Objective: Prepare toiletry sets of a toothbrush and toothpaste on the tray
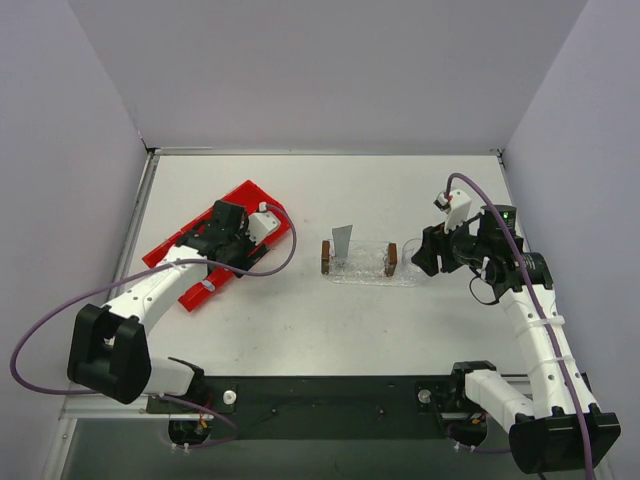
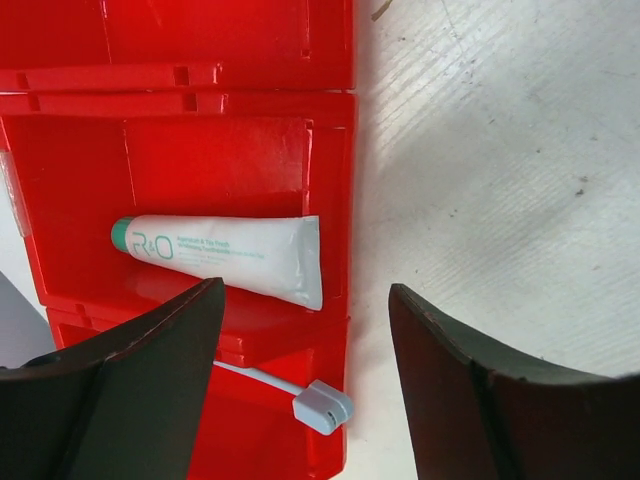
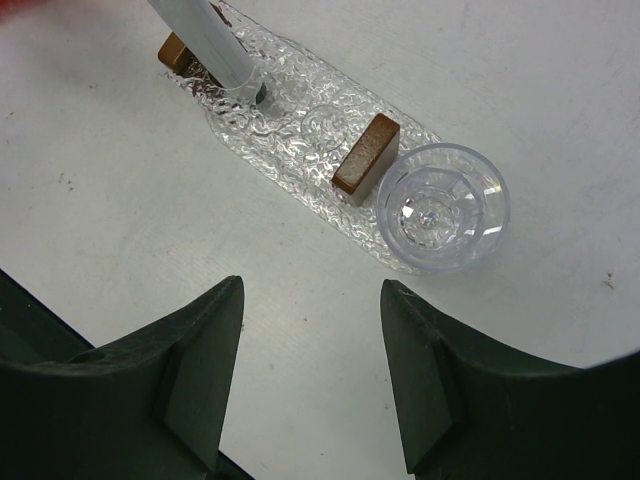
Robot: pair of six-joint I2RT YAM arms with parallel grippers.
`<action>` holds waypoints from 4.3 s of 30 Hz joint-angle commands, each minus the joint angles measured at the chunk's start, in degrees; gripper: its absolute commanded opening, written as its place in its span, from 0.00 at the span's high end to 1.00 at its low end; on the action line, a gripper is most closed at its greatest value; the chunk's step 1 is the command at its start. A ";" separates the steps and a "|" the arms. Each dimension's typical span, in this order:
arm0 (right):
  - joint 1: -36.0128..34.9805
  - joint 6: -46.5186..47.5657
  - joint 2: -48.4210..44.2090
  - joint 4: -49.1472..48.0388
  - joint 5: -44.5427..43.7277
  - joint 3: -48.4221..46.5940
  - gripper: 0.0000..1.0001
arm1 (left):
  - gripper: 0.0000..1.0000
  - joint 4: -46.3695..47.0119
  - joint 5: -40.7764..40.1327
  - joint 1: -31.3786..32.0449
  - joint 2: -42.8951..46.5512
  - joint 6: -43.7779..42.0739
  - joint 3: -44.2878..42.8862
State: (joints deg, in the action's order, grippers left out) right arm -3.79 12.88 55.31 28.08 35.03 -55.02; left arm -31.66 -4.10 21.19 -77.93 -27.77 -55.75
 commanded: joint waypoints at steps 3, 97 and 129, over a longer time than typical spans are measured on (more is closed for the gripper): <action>-0.16 -0.14 0.41 -0.48 0.66 -0.17 0.48 | 0.23 9.24 -4.86 0.69 -2.13 -2.55 1.78; 0.10 -0.93 0.59 -0.04 1.71 0.27 0.48 | 1.00 14.70 -23.06 5.35 0.24 -11.25 -3.40; 0.19 -0.84 0.94 0.05 1.89 0.18 0.48 | 1.00 12.50 -19.90 3.95 -3.89 -9.76 -6.66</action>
State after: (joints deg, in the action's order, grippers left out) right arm -3.79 12.03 55.99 28.10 35.38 -54.85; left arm -20.84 -24.58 25.65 -80.97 -38.79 -62.63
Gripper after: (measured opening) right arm 0.525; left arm 0.022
